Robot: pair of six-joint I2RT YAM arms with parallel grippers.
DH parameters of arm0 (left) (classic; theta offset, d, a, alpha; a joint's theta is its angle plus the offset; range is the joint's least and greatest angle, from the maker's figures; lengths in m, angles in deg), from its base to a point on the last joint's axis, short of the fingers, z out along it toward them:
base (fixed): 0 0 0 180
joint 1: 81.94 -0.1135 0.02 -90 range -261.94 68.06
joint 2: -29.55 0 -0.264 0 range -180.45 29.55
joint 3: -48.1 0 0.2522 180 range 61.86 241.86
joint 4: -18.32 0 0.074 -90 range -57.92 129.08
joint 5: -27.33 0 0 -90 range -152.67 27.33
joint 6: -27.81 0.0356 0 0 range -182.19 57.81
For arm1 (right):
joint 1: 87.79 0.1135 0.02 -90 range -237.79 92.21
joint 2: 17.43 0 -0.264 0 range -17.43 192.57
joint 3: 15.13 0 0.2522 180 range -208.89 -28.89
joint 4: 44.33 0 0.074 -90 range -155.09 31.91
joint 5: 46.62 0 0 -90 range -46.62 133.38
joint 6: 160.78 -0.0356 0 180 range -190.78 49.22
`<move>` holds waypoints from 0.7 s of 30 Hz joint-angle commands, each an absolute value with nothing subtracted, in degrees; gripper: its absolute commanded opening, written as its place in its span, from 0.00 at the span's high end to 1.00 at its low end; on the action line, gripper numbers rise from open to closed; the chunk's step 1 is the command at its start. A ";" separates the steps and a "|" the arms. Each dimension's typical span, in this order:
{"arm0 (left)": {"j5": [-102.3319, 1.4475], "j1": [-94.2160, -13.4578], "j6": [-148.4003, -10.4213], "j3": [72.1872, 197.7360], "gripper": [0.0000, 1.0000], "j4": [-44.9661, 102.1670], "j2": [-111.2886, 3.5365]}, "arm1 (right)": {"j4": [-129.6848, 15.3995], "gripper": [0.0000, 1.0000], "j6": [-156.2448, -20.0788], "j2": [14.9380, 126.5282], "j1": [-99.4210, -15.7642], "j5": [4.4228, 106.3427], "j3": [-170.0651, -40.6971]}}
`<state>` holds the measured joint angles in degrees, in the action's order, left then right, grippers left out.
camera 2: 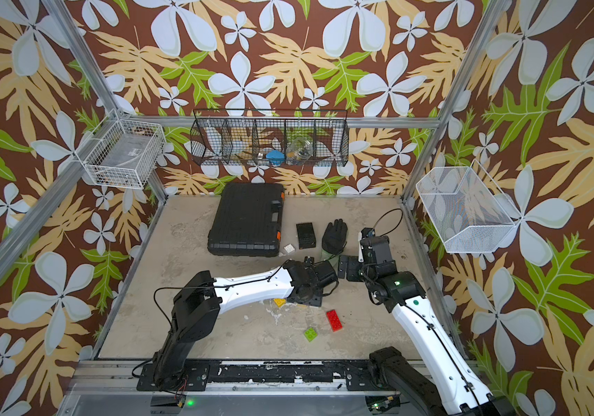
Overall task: Assemble a giraffe with lego
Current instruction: Assemble the lego brick with the lego brick.
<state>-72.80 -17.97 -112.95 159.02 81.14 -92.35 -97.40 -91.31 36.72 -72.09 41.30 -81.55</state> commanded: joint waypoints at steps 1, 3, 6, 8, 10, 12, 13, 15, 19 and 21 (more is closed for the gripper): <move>-70.95 -18.39 -109.37 158.35 0.72 89.38 -93.87 | -97.74 0.00 -90.73 36.13 -72.24 43.09 -80.97; -70.85 -18.39 -108.96 158.36 0.72 89.37 -93.50 | -97.85 0.00 -90.74 35.83 -72.45 43.55 -80.64; -70.78 -18.43 -108.77 158.58 0.72 89.30 -92.94 | -97.99 0.00 -90.74 35.51 -72.64 44.07 -80.45; -70.88 -18.57 -108.77 158.76 0.72 89.39 -92.59 | -98.09 0.00 -90.83 35.46 -72.68 44.23 -80.40; -71.15 -18.71 -108.94 158.88 0.72 89.43 -92.42 | -98.08 0.00 -90.86 35.39 -72.78 44.41 -80.34; -71.85 -18.86 -109.24 159.19 0.72 89.75 -92.23 | -98.12 0.00 -90.90 35.39 -72.88 44.56 -80.15; -72.34 -18.98 -109.51 159.47 0.72 90.03 -92.04 | -98.08 0.00 -91.01 35.44 -72.90 44.69 -80.13; -73.18 -19.14 -109.99 159.73 0.72 90.18 -91.59 | -98.08 0.00 -90.99 35.49 -72.86 44.76 -80.13; -73.19 -19.69 -111.47 159.31 0.72 89.77 -90.79 | -98.00 0.00 -91.10 35.61 -72.90 44.95 -80.13; -72.35 -19.71 -111.89 159.11 0.72 88.77 -90.37 | -98.00 0.00 -91.04 35.68 -72.87 45.14 -80.04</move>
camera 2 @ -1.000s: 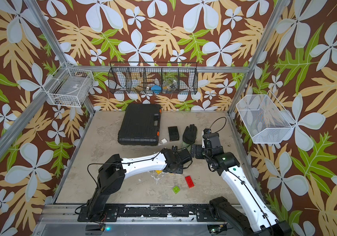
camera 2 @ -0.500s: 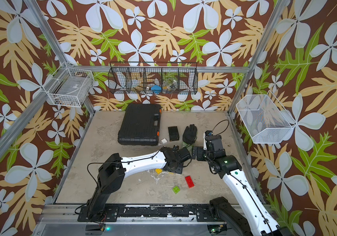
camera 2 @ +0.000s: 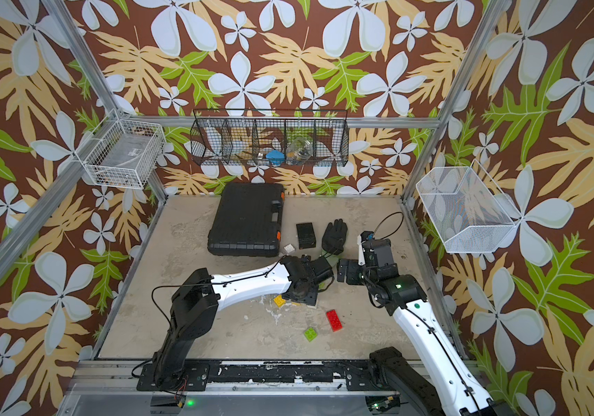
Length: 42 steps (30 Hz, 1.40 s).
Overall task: Assemble a giraffe with lego
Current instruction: Assemble the lego brick with the lego brick.
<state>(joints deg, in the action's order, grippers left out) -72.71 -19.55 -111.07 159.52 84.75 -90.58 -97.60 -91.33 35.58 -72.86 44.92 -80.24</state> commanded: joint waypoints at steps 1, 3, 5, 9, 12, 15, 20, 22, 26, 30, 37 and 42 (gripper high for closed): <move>-71.91 -19.71 -112.10 159.02 0.72 88.23 -90.25 | -98.00 0.00 -90.99 35.70 -72.93 45.11 -79.97; -71.23 -19.71 -112.29 159.13 0.72 87.50 -90.10 | -98.00 0.00 -90.95 35.66 -72.78 45.11 -79.96; -70.68 -19.70 -112.38 159.07 0.72 86.90 -90.01 | -98.00 0.00 -90.90 35.65 -72.77 45.01 -79.87; -70.16 -19.69 -112.55 159.07 0.72 85.85 -89.25 | -97.91 0.00 -90.82 35.79 -72.51 44.94 -79.82; -70.12 -19.71 -112.42 159.13 0.72 85.00 -88.32 | -97.80 0.00 -90.88 35.92 -72.44 44.93 -79.69; -70.25 -19.71 -112.07 159.50 0.72 84.82 -87.69 | -97.73 0.00 -90.82 36.08 -72.34 44.83 -79.61; -70.75 -19.70 -111.37 159.16 0.71 85.00 -87.32 | -97.75 0.00 -90.82 36.16 -72.41 44.68 -79.59; -70.90 -19.71 -111.19 158.99 0.72 85.25 -87.58 | -97.74 0.00 -90.90 36.12 -72.42 44.69 -79.52; -71.29 -19.71 -111.21 158.87 0.71 85.89 -88.38 | -97.75 0.00 -91.03 36.11 -72.41 44.54 -79.53; -70.43 -19.71 -111.37 158.60 0.72 84.99 -88.94 | -97.63 0.00 -90.99 36.27 -72.41 44.55 -79.52; -69.39 -19.71 -111.74 157.31 0.72 83.88 -89.09 | -97.73 0.00 -90.82 36.39 -72.38 44.58 -79.60; -68.89 -19.71 -112.14 157.04 0.71 84.01 -89.18 | -97.64 0.00 -90.82 36.43 -72.33 44.50 -79.52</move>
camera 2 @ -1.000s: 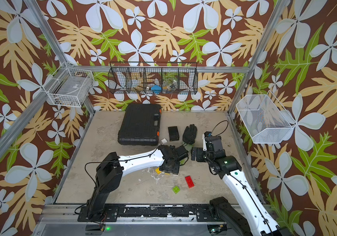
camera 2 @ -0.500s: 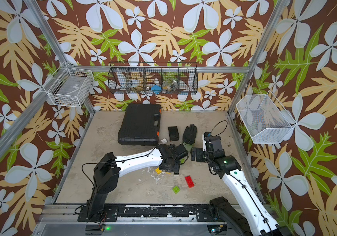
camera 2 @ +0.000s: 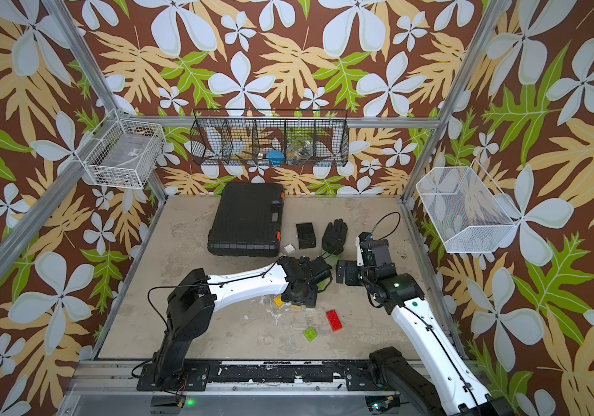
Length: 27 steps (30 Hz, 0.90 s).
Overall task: Assemble a giraffe with lego
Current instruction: Assemble the lego brick with the lego brick.
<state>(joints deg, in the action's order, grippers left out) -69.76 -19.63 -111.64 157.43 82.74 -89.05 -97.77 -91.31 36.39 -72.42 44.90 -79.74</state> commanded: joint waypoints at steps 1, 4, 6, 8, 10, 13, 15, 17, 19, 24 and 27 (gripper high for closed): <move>-68.89 -19.67 -112.28 157.01 0.71 84.24 -89.19 | -97.64 0.00 -90.82 36.44 -72.35 44.48 -79.59; -69.16 -19.71 -112.71 156.54 0.71 85.14 -89.34 | -97.64 0.00 -90.90 36.39 -72.34 44.42 -79.60; -69.75 -19.71 -113.36 156.18 0.70 86.01 -89.39 | -97.72 0.00 -90.90 36.39 -72.33 44.42 -79.60; -70.05 -19.71 -114.01 155.82 0.70 86.74 -89.56 | -97.73 0.00 -90.95 36.38 -72.33 44.14 -79.69; -70.11 -19.70 -114.77 155.40 0.70 86.77 -89.58 | -97.82 0.00 -91.08 36.36 -72.26 44.08 -79.78; -69.67 -19.67 -115.71 154.87 0.70 86.66 -89.68 | -97.99 0.00 -91.25 36.52 -71.98 43.74 -79.95; -69.70 -19.51 -116.61 154.52 0.70 86.49 -89.39 | -98.25 0.00 -91.34 36.54 -71.73 43.35 -80.35; -69.71 -19.28 -117.23 154.08 0.70 86.40 -89.33 | -98.48 0.00 -91.52 36.76 -71.39 42.81 -80.66; -69.74 -18.93 -117.78 153.71 0.70 86.35 -89.25 | -98.48 0.00 -91.52 36.83 -70.95 42.19 -80.90; -69.35 -18.19 -118.20 153.70 0.70 86.62 -89.86 | -98.48 0.00 -91.43 37.02 -70.08 41.37 -81.45; -69.44 -18.08 -117.79 154.35 0.70 87.21 -90.50 | -98.48 0.00 -91.40 36.83 -69.80 41.28 -81.44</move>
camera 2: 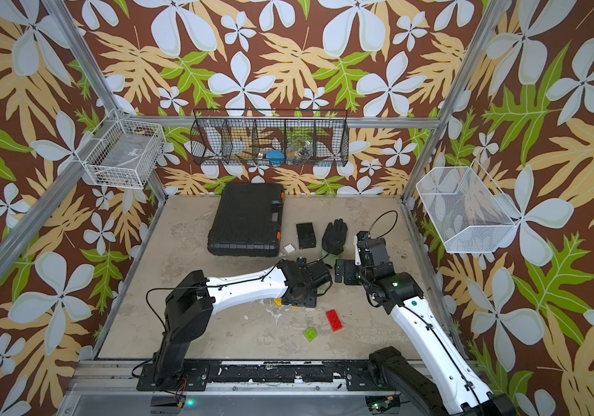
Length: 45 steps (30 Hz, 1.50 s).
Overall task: Assemble a giraffe with lego
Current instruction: Assemble the lego brick with the lego brick.
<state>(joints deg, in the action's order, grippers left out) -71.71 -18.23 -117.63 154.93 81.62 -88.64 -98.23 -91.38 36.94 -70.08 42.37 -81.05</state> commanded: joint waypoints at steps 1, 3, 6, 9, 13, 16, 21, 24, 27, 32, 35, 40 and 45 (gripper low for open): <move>-69.57 -18.12 -117.46 154.76 0.70 87.89 -90.91 | -98.44 0.00 -91.34 36.65 -69.80 41.12 -81.34; -69.79 -17.97 -116.57 155.86 0.70 89.01 -91.75 | -98.44 0.00 -91.37 36.38 -69.78 40.96 -81.28; -70.05 -17.69 -115.68 157.02 0.70 90.63 -92.37 | -98.45 0.00 -91.26 35.93 -69.86 40.42 -81.27; -70.42 -17.54 -115.02 156.85 0.70 91.48 -92.33 | -98.22 0.00 -91.21 35.82 -69.82 40.12 -81.30; -70.61 -17.56 -114.05 156.08 0.70 91.85 -92.51 | -97.84 0.00 -91.17 35.75 -69.81 39.89 -81.47; -70.37 -17.59 -113.87 155.29 0.70 91.25 -92.85 | -97.82 0.00 -91.00 35.92 -69.79 39.83 -81.62; -69.22 -17.60 -114.35 154.06 0.71 90.18 -93.10 | -98.18 0.00 -90.58 36.01 -69.70 39.03 -81.87; -69.56 -17.60 -114.73 154.14 0.70 90.73 -92.65 | -98.27 0.00 -90.47 35.83 -69.73 38.60 -81.72; -70.62 -17.58 -115.24 154.84 0.71 91.86 -91.70 | -98.00 0.00 -90.68 35.79 -69.70 38.81 -81.46; -71.39 -17.69 -116.24 155.04 0.70 92.29 -90.66 | -97.64 0.00 -90.73 35.95 -69.53 39.05 -81.47; -71.36 -17.94 -116.63 155.91 0.70 92.11 -90.59 | -97.84 0.00 -90.59 35.85 -69.17 38.98 -81.50; -71.42 -18.16 -117.12 157.06 0.70 92.02 -90.02 | -98.21 0.00 -90.43 35.66 -68.64 39.00 -81.38; -71.77 -18.19 -117.37 155.41 0.71 91.49 -89.41 | -98.00 0.00 -90.54 35.76 -68.55 39.43 -81.45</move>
